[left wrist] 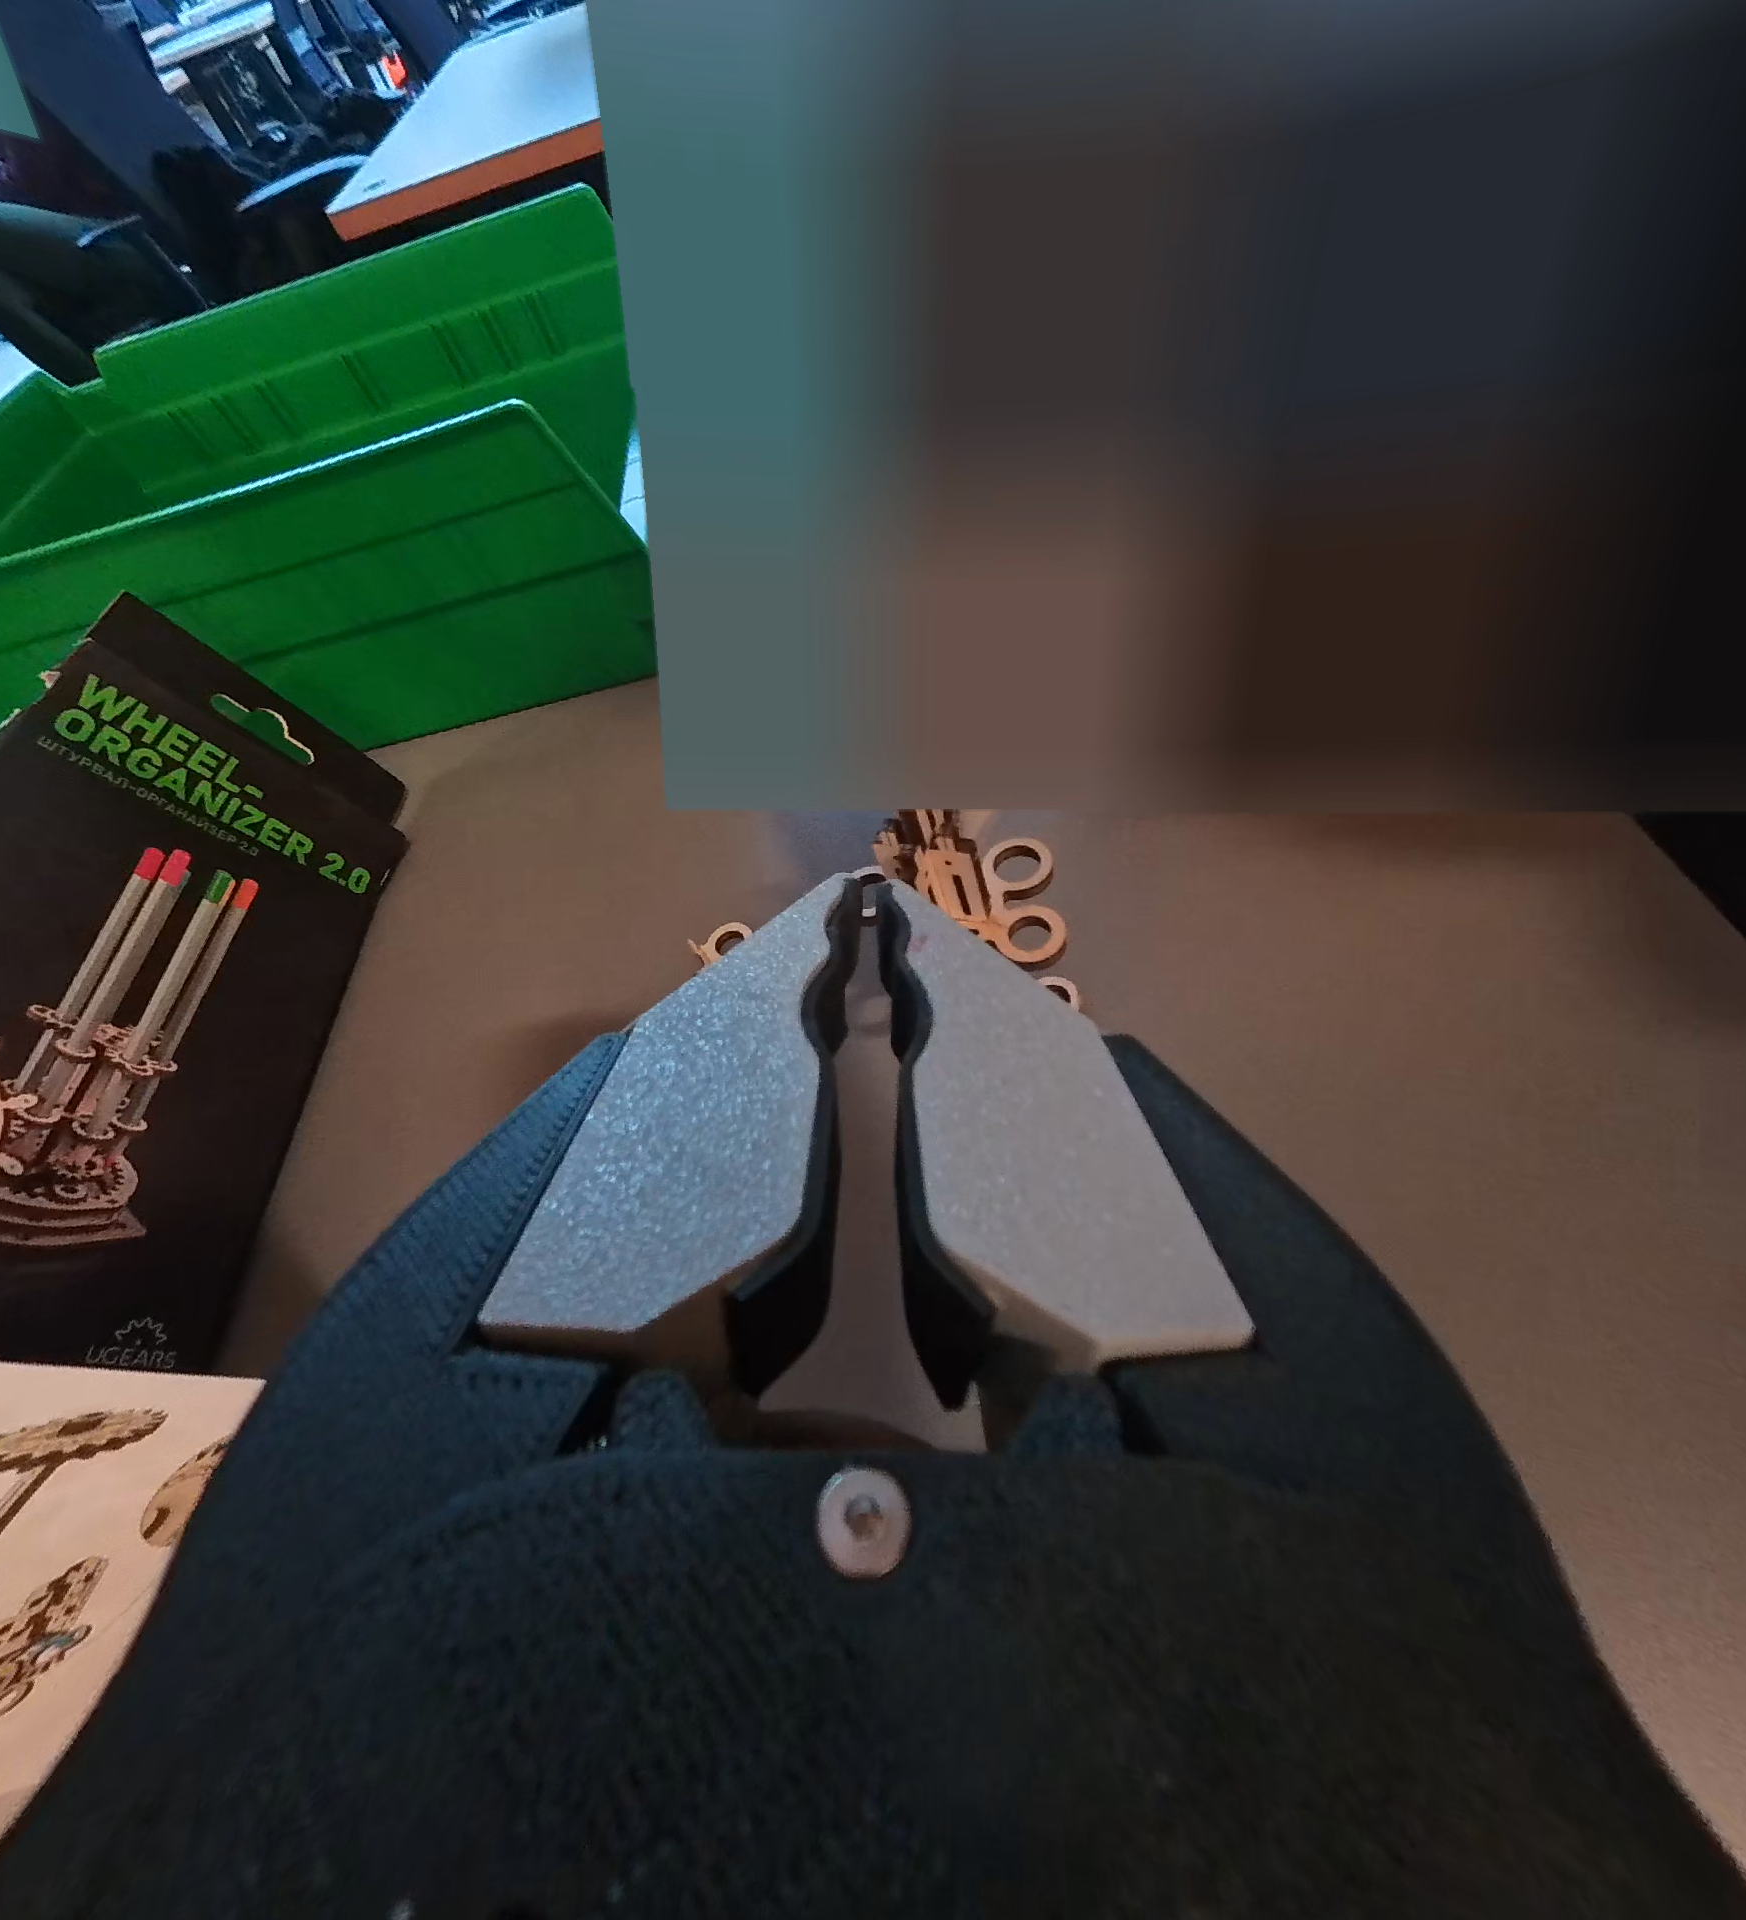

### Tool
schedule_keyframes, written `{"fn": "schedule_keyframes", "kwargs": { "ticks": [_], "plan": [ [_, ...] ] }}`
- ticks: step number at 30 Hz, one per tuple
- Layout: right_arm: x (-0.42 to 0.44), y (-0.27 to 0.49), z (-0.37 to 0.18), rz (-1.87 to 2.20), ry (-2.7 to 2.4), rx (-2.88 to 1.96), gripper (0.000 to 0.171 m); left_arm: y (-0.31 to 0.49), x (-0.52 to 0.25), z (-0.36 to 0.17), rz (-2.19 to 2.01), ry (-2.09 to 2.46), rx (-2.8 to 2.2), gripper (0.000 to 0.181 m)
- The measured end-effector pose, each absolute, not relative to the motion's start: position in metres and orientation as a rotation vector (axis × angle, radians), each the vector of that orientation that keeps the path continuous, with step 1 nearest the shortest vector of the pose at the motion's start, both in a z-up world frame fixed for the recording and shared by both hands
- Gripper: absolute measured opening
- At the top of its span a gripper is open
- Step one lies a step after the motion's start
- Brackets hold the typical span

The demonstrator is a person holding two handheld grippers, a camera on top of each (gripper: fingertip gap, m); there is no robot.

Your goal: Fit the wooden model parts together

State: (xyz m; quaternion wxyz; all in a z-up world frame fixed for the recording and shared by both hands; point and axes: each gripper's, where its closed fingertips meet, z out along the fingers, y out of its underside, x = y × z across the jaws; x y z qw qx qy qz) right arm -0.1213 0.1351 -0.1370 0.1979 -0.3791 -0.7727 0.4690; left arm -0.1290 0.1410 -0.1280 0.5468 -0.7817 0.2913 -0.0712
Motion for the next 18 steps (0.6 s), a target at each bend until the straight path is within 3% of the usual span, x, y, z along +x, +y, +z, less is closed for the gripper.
{"fn": "schedule_keyframes", "kwargs": {
  "ticks": [18],
  "plan": [
    [-0.119,0.135,-0.138,1.31,-2.187,-1.052,0.0,0.143,-0.122,-0.123,-0.171,0.735,-1.855,0.0]
  ]
}}
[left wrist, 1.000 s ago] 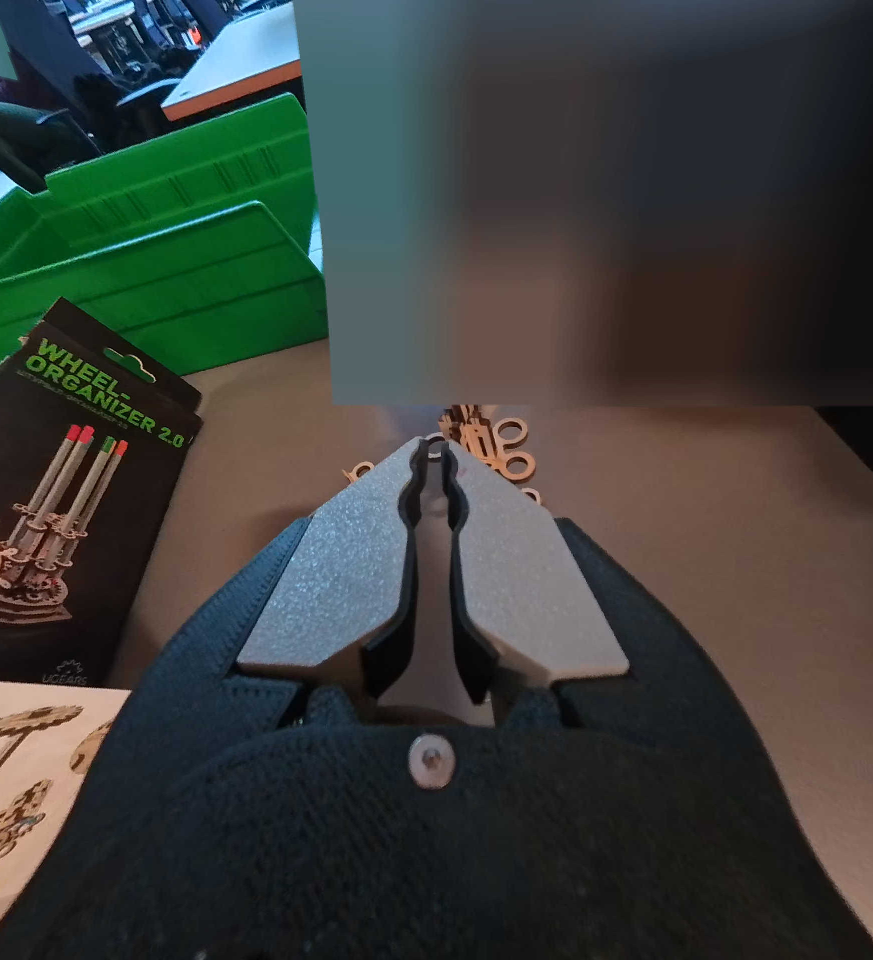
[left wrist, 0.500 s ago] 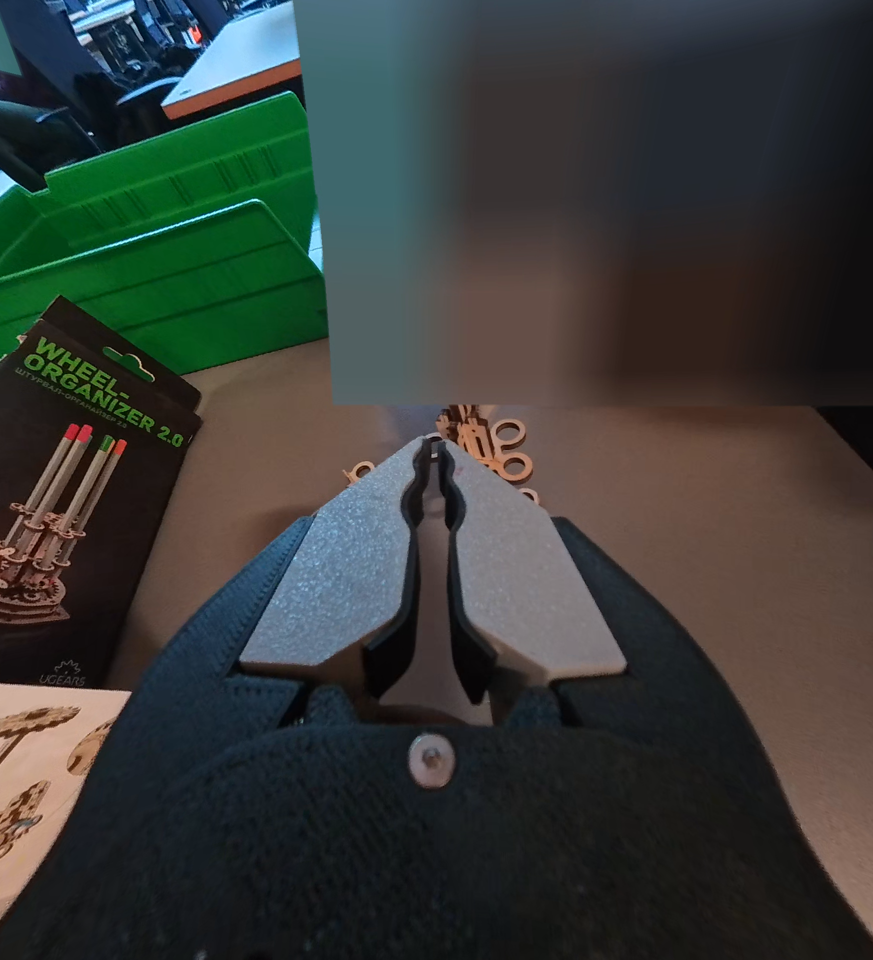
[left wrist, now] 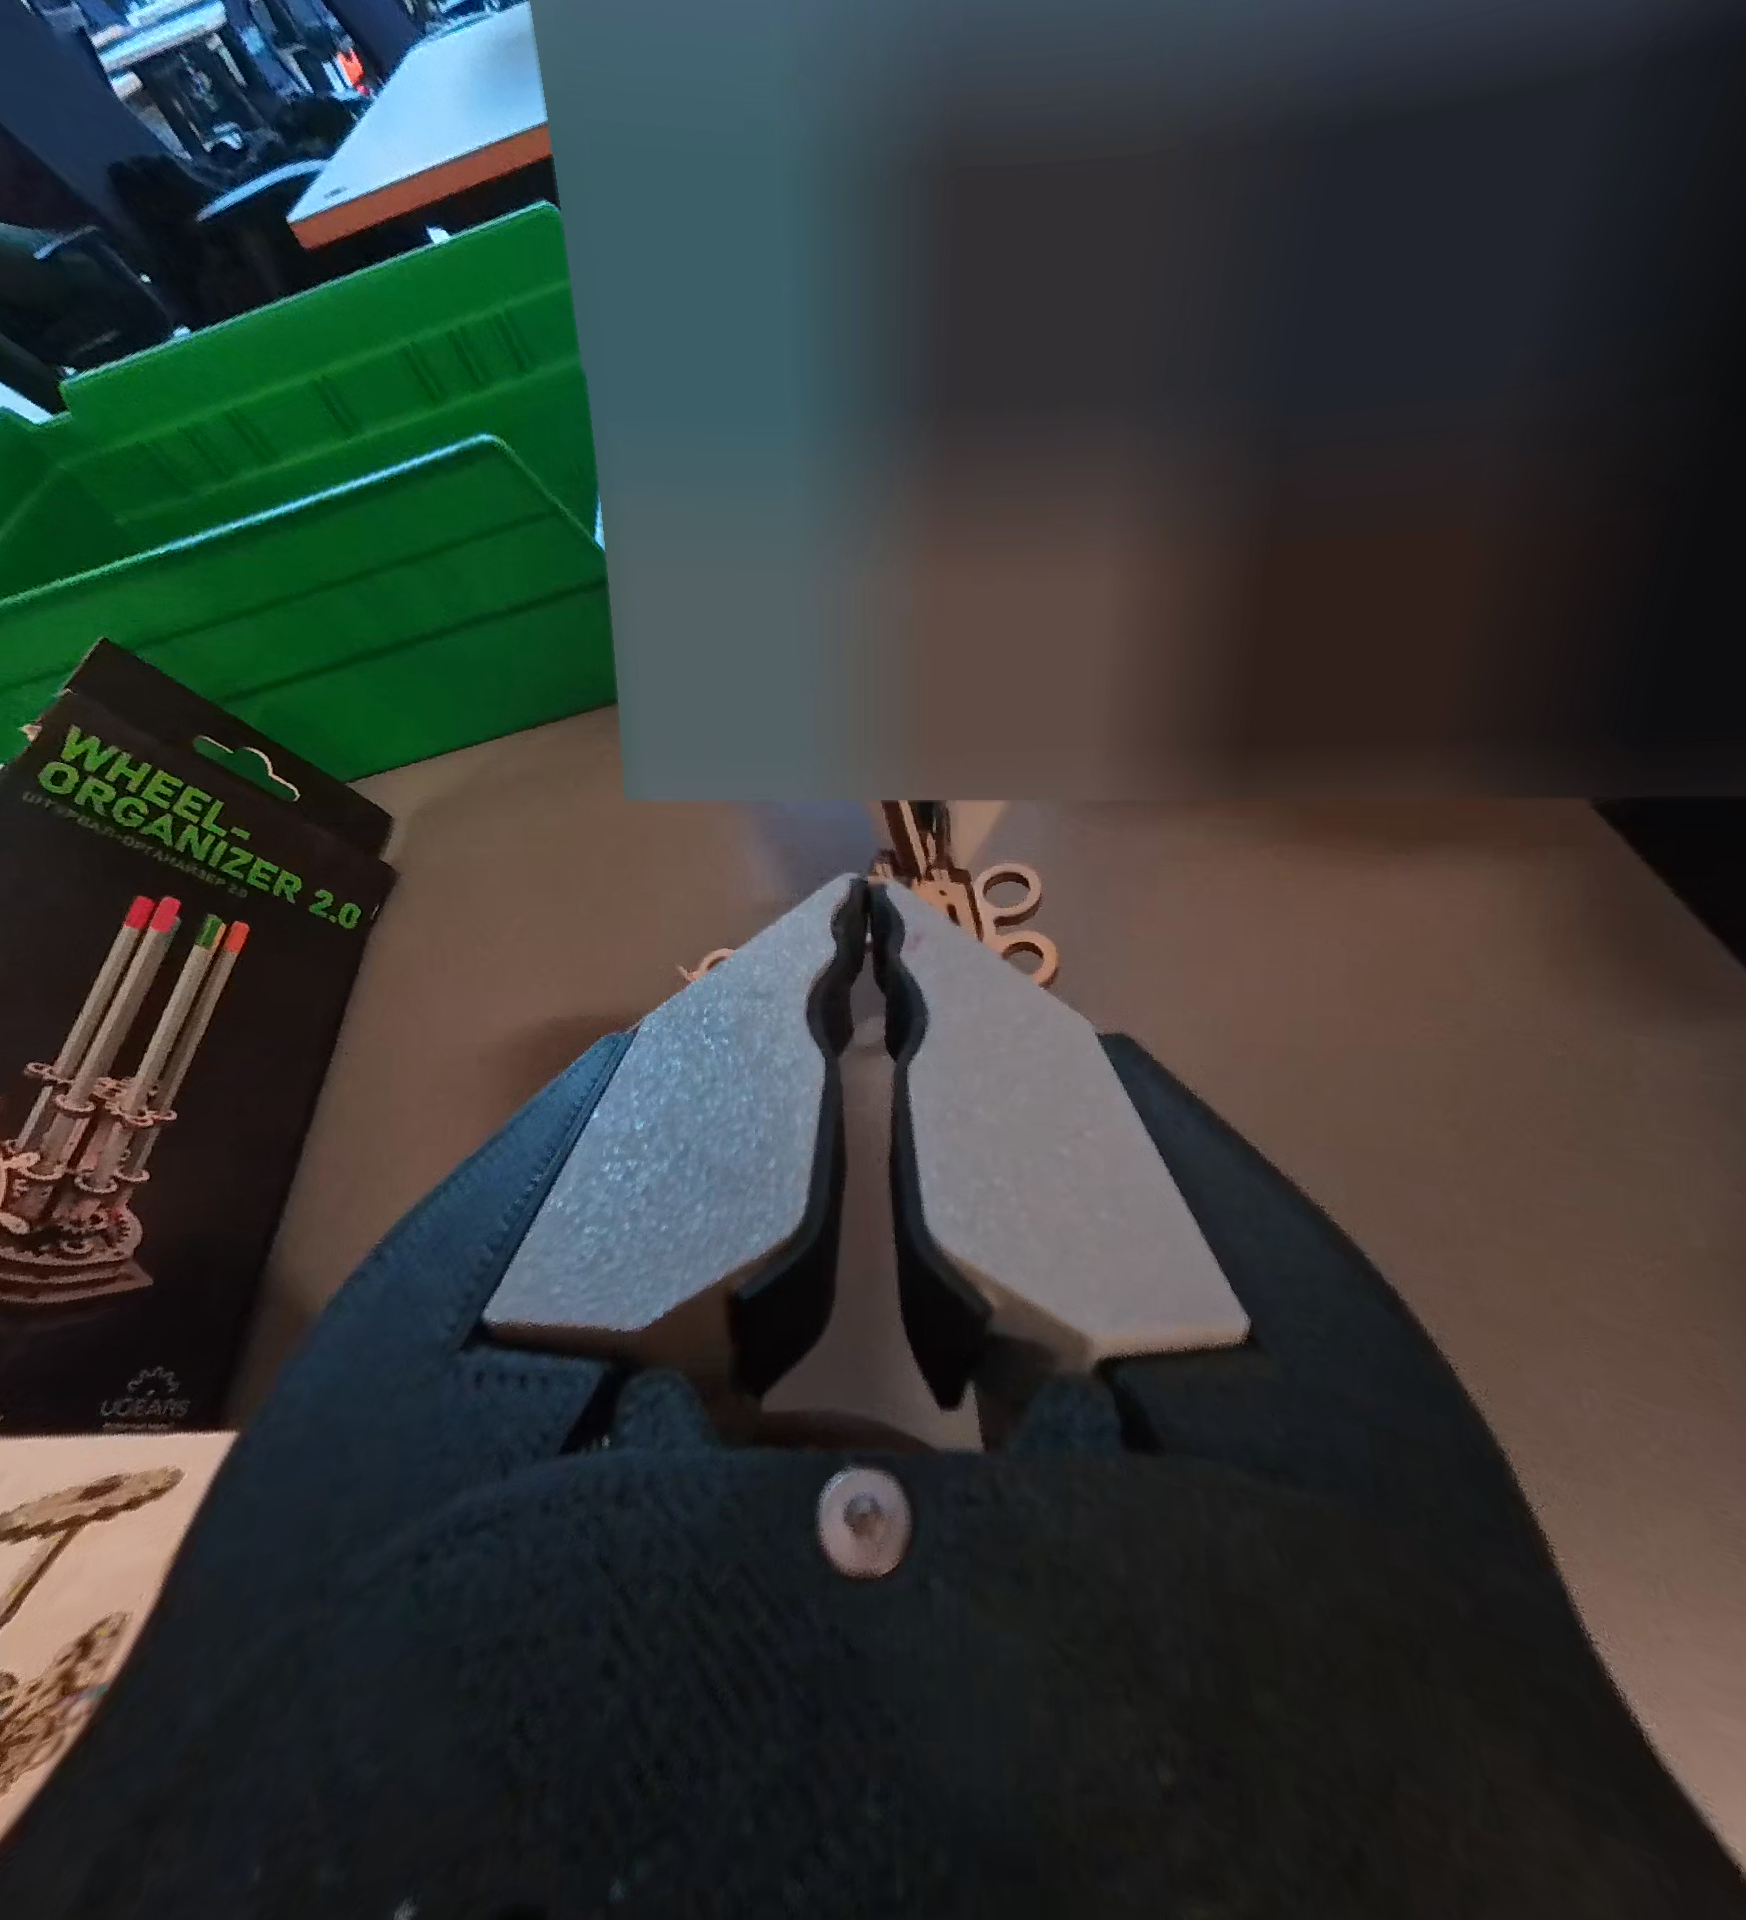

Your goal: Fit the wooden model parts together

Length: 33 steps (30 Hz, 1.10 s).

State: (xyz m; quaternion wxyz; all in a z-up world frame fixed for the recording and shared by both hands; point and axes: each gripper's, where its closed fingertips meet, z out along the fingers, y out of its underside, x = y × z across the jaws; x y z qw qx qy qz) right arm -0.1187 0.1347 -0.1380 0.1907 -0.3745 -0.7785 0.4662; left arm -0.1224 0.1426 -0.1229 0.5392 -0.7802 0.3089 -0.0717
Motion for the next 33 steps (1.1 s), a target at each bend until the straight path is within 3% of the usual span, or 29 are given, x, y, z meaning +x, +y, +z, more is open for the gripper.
{"fn": "schedule_keyframes", "kwargs": {
  "ticks": [4,16,18,22,33],
  "plan": [
    [-0.119,0.135,-0.138,1.314,-2.186,-1.056,0.0,0.141,-0.124,-0.12,-0.198,0.759,-1.879,0.008],
    [-0.119,0.135,-0.138,1.307,-2.193,-1.055,0.0,0.137,-0.116,-0.122,-0.264,0.823,-1.917,0.0],
    [-0.119,0.135,-0.138,1.297,-2.195,-1.051,0.0,0.135,-0.114,-0.124,-0.282,0.849,-1.934,0.013],
    [-0.118,0.134,-0.138,1.285,-2.205,-1.044,0.0,0.138,-0.115,-0.127,-0.272,0.859,-1.946,0.001],
    [-0.117,0.133,-0.14,1.173,-2.313,-1.061,0.0,0.136,-0.115,-0.129,-0.264,0.944,-2.025,0.001]
  ]
}}
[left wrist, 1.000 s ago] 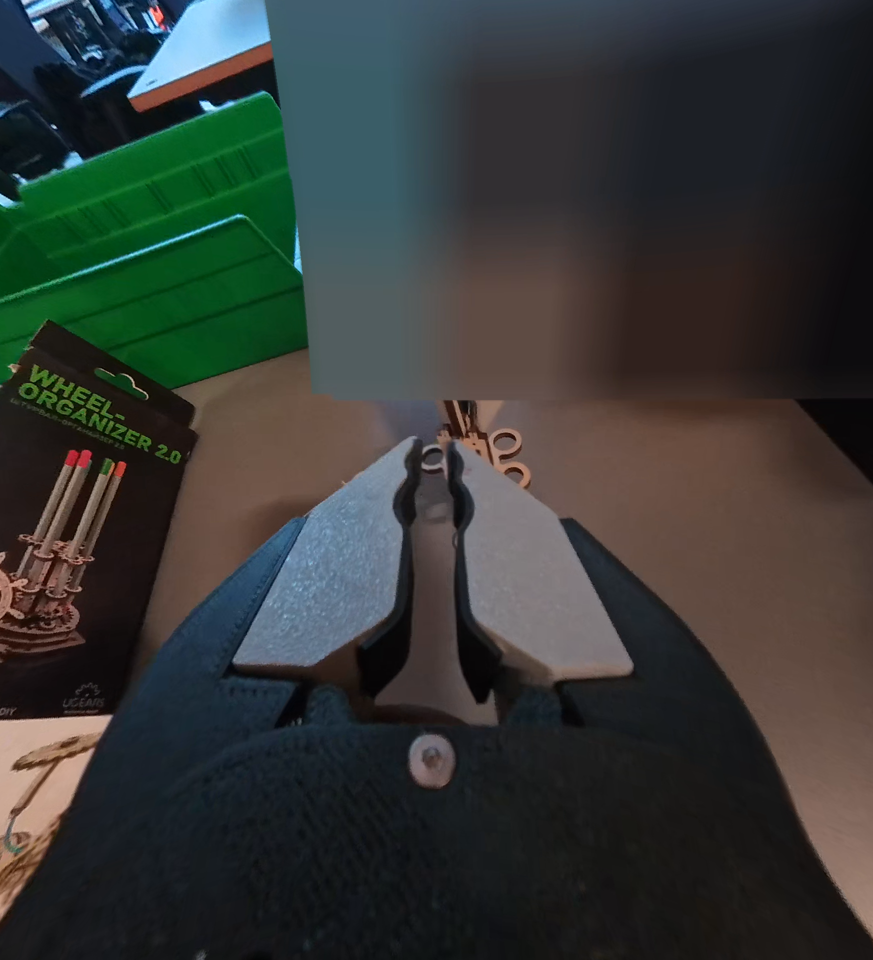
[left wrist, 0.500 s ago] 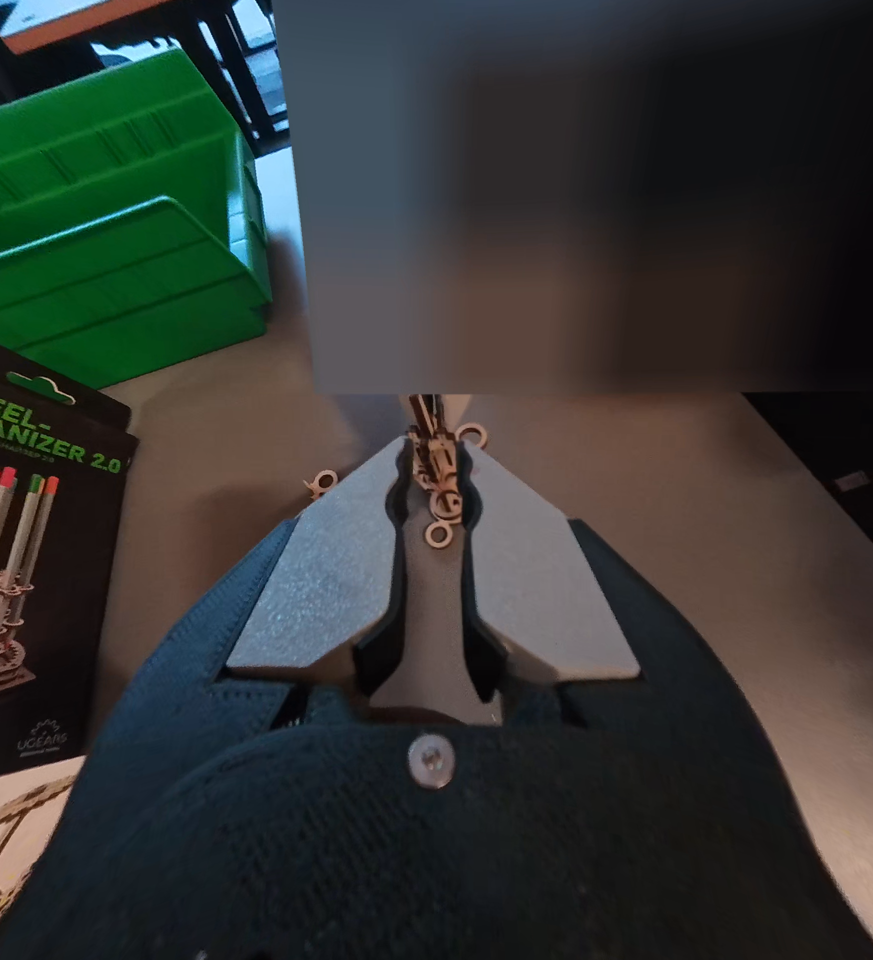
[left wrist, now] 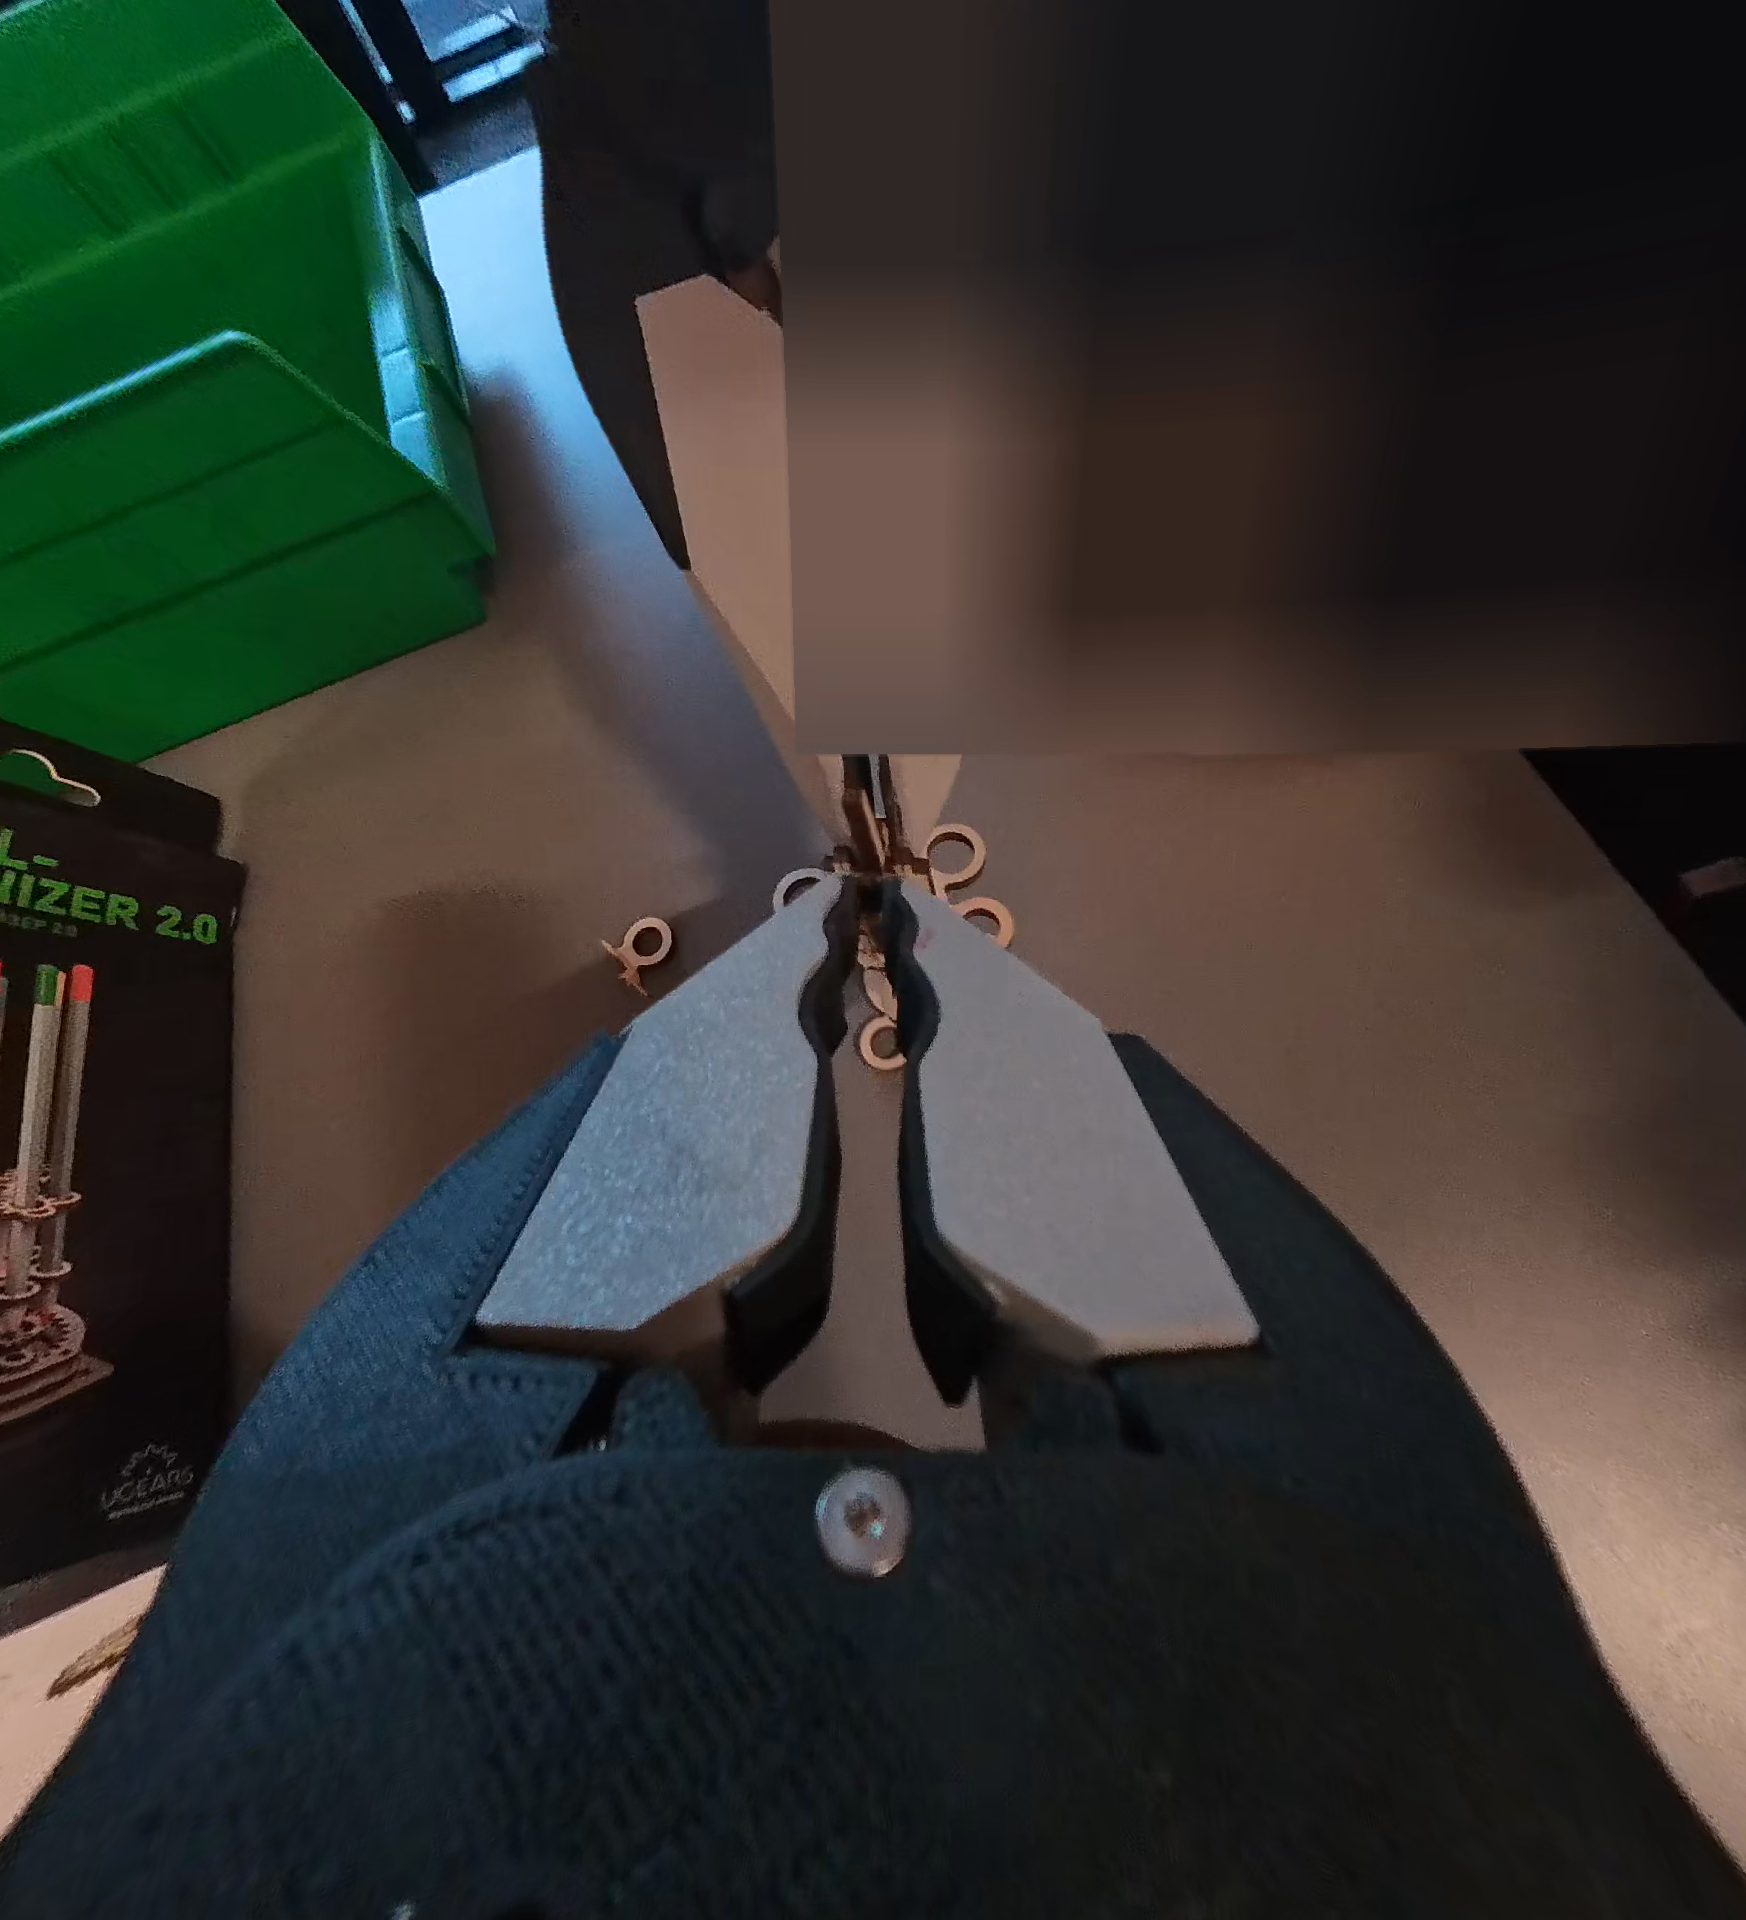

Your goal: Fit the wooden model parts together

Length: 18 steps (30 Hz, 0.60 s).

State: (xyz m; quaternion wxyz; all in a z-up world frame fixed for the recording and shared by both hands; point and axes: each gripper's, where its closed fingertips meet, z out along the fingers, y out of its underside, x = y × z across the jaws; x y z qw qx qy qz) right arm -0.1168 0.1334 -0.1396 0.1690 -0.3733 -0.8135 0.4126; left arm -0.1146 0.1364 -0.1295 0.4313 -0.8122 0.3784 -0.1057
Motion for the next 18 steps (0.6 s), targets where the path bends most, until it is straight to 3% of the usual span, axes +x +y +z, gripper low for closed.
{"fn": "schedule_keyframes", "kwargs": {
  "ticks": [18],
  "plan": [
    [-0.117,0.1325,-0.1433,0.733,-2.597,-1.102,0.0,0.1339,-0.1178,-0.1302,-0.222,0.94,-2.002,0.001]
  ]
}}
